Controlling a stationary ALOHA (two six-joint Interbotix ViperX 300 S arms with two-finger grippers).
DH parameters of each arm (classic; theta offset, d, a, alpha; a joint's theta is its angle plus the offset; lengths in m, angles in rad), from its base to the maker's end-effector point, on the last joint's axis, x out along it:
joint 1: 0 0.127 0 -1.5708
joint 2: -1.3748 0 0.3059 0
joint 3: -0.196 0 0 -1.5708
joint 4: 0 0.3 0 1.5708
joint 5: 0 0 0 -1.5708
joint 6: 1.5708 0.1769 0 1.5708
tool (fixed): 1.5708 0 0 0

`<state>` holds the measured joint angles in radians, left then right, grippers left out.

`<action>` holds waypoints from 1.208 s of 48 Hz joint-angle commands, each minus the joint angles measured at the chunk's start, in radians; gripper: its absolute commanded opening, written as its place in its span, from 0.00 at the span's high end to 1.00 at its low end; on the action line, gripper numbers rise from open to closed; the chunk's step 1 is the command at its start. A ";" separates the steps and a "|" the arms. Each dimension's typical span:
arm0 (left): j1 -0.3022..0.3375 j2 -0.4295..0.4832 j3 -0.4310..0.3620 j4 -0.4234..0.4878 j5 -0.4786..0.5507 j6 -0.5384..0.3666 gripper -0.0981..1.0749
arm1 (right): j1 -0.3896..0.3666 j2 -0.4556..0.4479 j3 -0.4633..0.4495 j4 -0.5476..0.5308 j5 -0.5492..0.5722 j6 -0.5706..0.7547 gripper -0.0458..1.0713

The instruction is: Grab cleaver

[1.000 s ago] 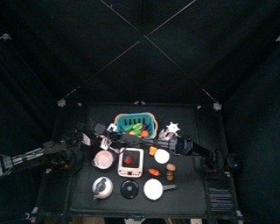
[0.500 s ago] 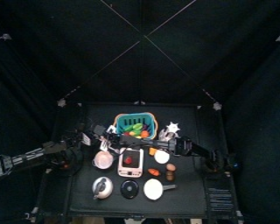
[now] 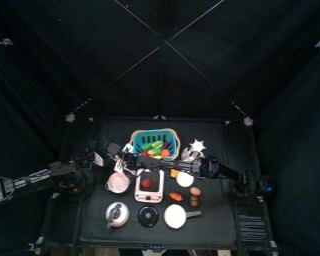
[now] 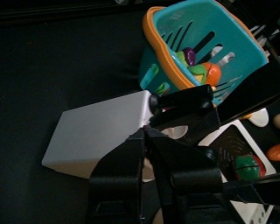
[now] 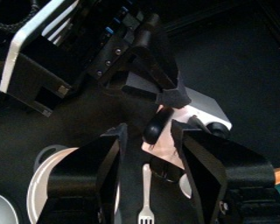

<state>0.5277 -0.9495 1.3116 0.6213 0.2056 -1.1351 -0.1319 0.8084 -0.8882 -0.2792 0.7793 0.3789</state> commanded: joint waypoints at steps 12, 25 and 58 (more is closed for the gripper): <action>0.005 0.011 -0.011 -0.009 0.002 0.002 0.49 | -0.008 -0.026 -0.031 -0.005 -0.003 0.000 0.25; 0.005 0.011 -0.011 -0.009 0.000 0.002 0.49 | -0.008 -0.026 -0.031 -0.002 -0.003 0.000 0.40; 0.003 0.011 -0.006 -0.081 0.000 0.002 0.49 | -0.008 -0.017 -0.064 -0.017 0.023 0.066 0.32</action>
<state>0.5292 -0.9511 1.3146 0.5430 0.2040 -1.1351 -0.1350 0.8176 -0.9235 -0.2884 0.8053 0.4357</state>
